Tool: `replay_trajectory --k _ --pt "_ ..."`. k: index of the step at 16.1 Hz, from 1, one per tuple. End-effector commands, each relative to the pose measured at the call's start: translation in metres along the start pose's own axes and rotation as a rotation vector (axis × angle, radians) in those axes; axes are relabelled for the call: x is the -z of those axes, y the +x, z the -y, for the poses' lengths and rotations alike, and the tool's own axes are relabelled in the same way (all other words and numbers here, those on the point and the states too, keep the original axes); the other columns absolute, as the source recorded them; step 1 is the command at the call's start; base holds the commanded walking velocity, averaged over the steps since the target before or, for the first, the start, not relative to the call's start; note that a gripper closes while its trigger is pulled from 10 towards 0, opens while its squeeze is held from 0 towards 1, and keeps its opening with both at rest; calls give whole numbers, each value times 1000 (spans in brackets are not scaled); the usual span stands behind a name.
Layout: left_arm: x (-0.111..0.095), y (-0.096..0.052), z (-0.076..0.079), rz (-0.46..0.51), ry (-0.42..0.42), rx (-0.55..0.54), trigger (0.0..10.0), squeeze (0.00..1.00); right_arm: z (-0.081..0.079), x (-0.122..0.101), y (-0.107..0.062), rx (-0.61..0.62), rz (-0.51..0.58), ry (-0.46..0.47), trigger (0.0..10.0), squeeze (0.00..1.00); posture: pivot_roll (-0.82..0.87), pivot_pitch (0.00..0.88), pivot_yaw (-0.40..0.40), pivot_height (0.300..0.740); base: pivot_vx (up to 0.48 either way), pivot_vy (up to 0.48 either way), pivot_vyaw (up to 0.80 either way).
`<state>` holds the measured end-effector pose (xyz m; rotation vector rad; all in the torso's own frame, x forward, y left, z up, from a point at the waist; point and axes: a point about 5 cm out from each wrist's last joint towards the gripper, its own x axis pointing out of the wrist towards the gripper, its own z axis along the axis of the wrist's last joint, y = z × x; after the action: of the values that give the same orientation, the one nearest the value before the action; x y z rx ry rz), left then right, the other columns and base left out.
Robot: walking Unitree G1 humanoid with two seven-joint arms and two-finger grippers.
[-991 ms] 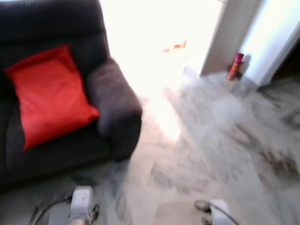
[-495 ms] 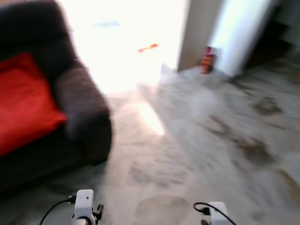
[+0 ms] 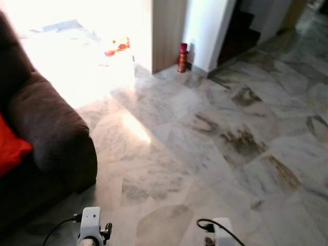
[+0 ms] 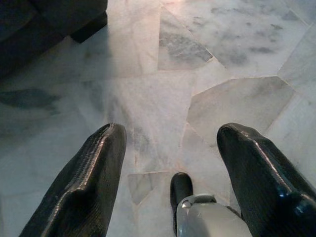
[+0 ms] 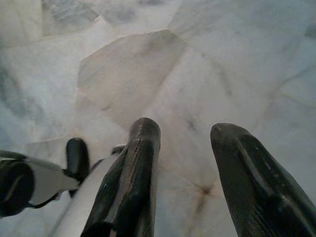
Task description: Move the pillow to the sofa from floor
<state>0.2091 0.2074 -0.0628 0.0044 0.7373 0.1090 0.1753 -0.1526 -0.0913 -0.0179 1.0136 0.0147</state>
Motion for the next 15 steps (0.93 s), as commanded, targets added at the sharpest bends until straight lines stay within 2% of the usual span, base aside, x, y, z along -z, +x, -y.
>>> replay_trajectory --k 1,15 --pt "6 -2 -2 -25 3 -7 10000 0 0 -3 0 9 10 -3 10000 0 98 83 -28 740 304 0 0" --pt "4 -1 -1 -20 3 2 10000 0 1 -6 1 12 10 9 10000 0 105 64 -20 740 370 0 0"
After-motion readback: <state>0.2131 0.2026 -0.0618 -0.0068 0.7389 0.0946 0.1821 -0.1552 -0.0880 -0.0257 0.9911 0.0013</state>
